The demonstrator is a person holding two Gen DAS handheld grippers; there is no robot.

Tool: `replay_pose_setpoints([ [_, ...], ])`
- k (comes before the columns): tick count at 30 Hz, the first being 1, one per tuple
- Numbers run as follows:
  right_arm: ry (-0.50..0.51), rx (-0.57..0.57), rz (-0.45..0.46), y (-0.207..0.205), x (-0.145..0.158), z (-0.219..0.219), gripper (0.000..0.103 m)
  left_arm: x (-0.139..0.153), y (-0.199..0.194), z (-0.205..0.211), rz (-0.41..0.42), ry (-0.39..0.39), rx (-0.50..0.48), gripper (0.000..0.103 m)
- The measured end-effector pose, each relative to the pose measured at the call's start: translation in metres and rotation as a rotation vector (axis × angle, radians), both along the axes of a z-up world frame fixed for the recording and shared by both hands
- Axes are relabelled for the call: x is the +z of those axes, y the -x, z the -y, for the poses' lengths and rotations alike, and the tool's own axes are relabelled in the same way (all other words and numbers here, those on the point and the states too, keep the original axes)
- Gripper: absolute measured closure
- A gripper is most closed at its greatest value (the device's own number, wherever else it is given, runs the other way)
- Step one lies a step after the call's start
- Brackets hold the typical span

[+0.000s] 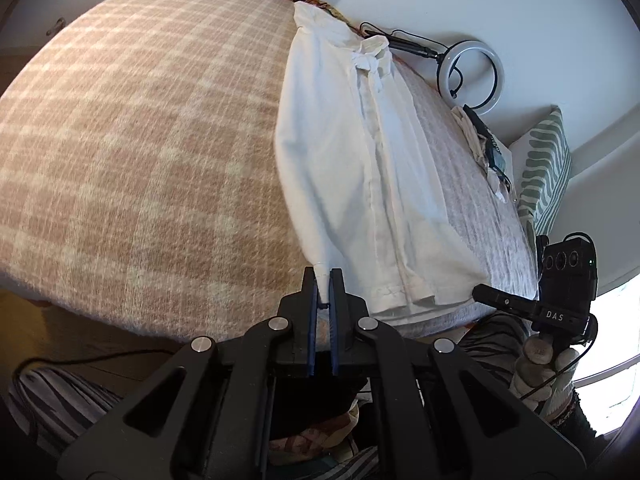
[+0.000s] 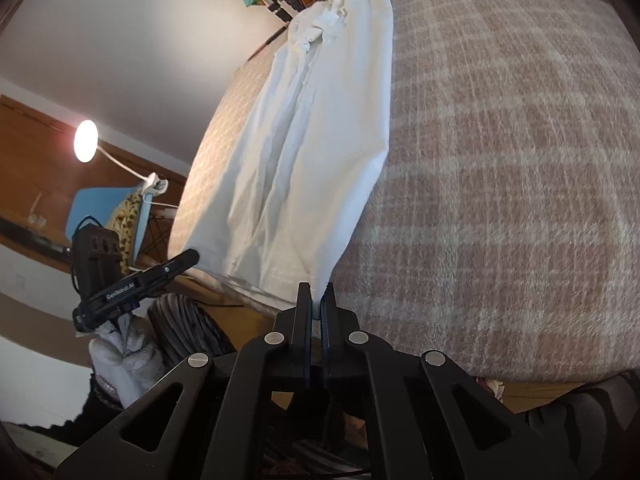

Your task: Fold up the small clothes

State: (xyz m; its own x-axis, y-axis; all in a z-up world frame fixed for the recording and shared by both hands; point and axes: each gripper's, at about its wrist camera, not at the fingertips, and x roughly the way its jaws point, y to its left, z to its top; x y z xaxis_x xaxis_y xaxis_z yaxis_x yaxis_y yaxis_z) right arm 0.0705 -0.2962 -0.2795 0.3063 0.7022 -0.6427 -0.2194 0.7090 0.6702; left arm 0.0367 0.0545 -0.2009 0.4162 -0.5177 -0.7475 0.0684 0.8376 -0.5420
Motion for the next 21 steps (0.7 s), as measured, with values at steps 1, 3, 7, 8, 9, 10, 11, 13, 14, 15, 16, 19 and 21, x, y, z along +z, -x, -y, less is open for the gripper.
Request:
replay_pose_setpoints([
  [1, -0.005, -0.002, 0.008, -0.002, 0.004, 0.002, 0.101, 0.003, -0.003, 0.001, 0.006, 0.0, 0.001, 0.1],
  [3, -0.011, -0.006, 0.023, -0.007, 0.011, 0.003, 0.101, 0.007, -0.011, 0.003, 0.017, 0.005, 0.002, 0.1],
  [7, -0.012, -0.017, 0.056, -0.023, 0.024, 0.004, 0.101, 0.02, -0.029, 0.008, 0.056, -0.006, 0.005, 0.1],
  [8, -0.013, -0.02, 0.063, -0.027, 0.027, 0.004, 0.101, 0.024, -0.035, 0.009, 0.067, -0.008, 0.006, 0.1],
  [9, -0.014, -0.025, 0.071, -0.033, 0.03, 0.003, 0.101, 0.027, -0.04, 0.01, 0.076, -0.009, 0.008, 0.1],
  [10, -0.012, -0.028, 0.079, -0.037, 0.032, 0.005, 0.101, 0.031, -0.046, 0.011, 0.088, -0.01, 0.012, 0.1],
  [11, -0.009, -0.032, 0.09, -0.042, 0.035, 0.004, 0.101, 0.034, -0.053, 0.012, 0.099, -0.011, 0.017, 0.1],
  [13, -0.001, -0.044, 0.107, -0.053, 0.04, 0.004, 0.101, 0.038, -0.067, 0.012, 0.108, -0.006, 0.029, 0.1],
  [14, -0.001, -0.049, 0.11, -0.059, 0.042, 0.005, 0.101, 0.039, -0.075, 0.012, 0.112, -0.004, 0.034, 0.1],
  [15, 0.001, -0.056, 0.111, -0.066, 0.043, 0.005, 0.101, 0.039, -0.081, 0.012, 0.115, -0.006, 0.037, 0.1],
  [16, 0.005, -0.063, 0.113, -0.073, 0.043, 0.007, 0.101, 0.039, -0.089, 0.012, 0.116, -0.008, 0.043, 0.1],
  [19, 0.025, -0.075, 0.118, -0.094, 0.044, 0.005, 0.101, 0.036, -0.111, 0.014, 0.112, -0.013, 0.046, 0.1],
  [21, 0.039, -0.082, 0.116, -0.106, 0.043, 0.007, 0.101, 0.032, -0.122, 0.015, 0.109, -0.025, 0.048, 0.1],
])
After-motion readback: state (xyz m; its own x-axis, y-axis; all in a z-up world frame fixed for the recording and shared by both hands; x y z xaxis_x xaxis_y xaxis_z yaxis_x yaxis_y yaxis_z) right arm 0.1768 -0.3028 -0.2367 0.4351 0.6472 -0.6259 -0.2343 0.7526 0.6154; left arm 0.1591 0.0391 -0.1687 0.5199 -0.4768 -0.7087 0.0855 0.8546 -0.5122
